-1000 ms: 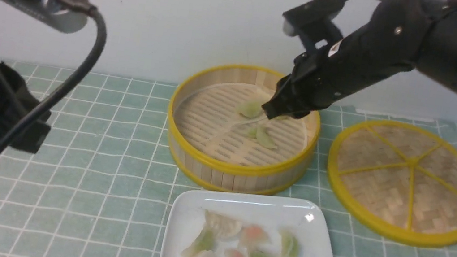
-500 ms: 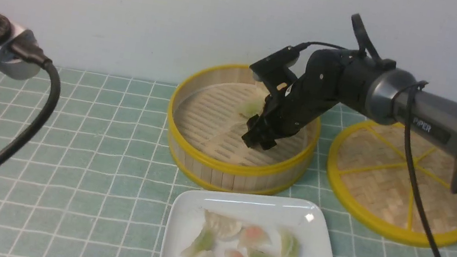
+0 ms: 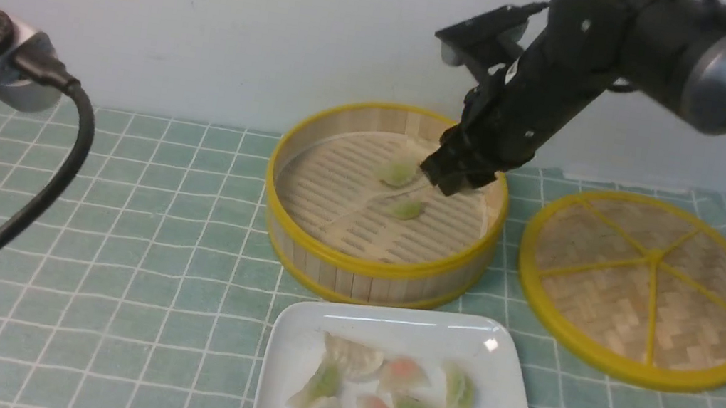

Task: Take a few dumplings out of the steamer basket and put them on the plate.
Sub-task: Use the right arm to grab a dumpling from inside the steamer, then use the right arm to put the dumpling into the plate

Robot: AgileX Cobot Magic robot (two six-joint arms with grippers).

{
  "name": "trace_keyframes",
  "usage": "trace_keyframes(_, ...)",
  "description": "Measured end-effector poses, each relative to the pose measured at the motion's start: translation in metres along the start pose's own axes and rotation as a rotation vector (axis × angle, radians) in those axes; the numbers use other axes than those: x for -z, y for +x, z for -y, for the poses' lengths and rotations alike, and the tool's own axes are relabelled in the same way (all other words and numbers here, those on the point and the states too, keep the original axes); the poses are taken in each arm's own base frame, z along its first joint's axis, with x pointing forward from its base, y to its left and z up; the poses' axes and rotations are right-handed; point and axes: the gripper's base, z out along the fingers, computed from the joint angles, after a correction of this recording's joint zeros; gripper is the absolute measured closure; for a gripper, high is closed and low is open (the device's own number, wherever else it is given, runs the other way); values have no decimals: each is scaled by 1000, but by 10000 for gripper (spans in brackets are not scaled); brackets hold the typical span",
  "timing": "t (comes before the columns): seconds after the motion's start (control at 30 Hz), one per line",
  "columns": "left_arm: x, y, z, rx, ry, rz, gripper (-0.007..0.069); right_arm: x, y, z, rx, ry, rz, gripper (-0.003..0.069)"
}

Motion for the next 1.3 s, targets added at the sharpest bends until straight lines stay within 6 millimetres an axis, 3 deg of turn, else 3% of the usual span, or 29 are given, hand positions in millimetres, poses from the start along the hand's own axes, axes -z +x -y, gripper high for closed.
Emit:
trace_keyframes(0.17,0,-1,0,4,0,11,631,66,12,-18,-53,-56,83,467)
trace_keyframes(0.27,1,-1,1,10,7,13,631,82,39,-38,-65,-121,57,467)
trace_keyframes(0.33,1,-1,1,12,14,13,631,77,55,-47,-64,-144,6,467)
trace_keyframes(0.37,1,0,1,13,16,12,631,67,74,-60,-51,-170,-63,467)
trace_keyframes(0.4,1,0,2,14,18,12,631,66,76,-62,-49,-174,-73,467)
trace_keyframes(0.43,1,0,2,14,19,10,631,45,94,-75,-29,-189,-147,467)
trace_keyframes(0.47,1,0,2,14,19,10,631,40,98,-76,-27,-188,-163,467)
trace_keyframes(0.53,1,0,2,14,19,8,631,10,112,-88,-4,-173,-190,467)
trace_keyframes(0.7,1,1,2,15,21,-2,631,-20,121,-95,-38,-168,-255,452)
trace_keyframes(0.83,1,2,2,15,23,-6,631,-40,129,-97,-62,-178,-358,326)
trace_keyframes(1.0,1,2,2,15,24,-6,631,-39,132,-97,-67,-180,-402,209)
trace_keyframes(1.17,1,2,2,16,25,-5,631,-7,126,-95,-84,-141,-375,271)
trace_keyframes(1.2,1,1,2,16,24,2,631,23,122,-93,-100,-111,-295,342)
trace_keyframes(1.23,1,1,2,16,24,3,631,27,122,-93,-102,-107,-284,362)
trace_keyframes(1.27,2,-1,2,16,24,24,631,65,123,-92,-122,-70,-181,449)
trace_keyframes(1.3,2,-2,2,17,24,34,631,84,125,-91,-132,-51,-132,505)
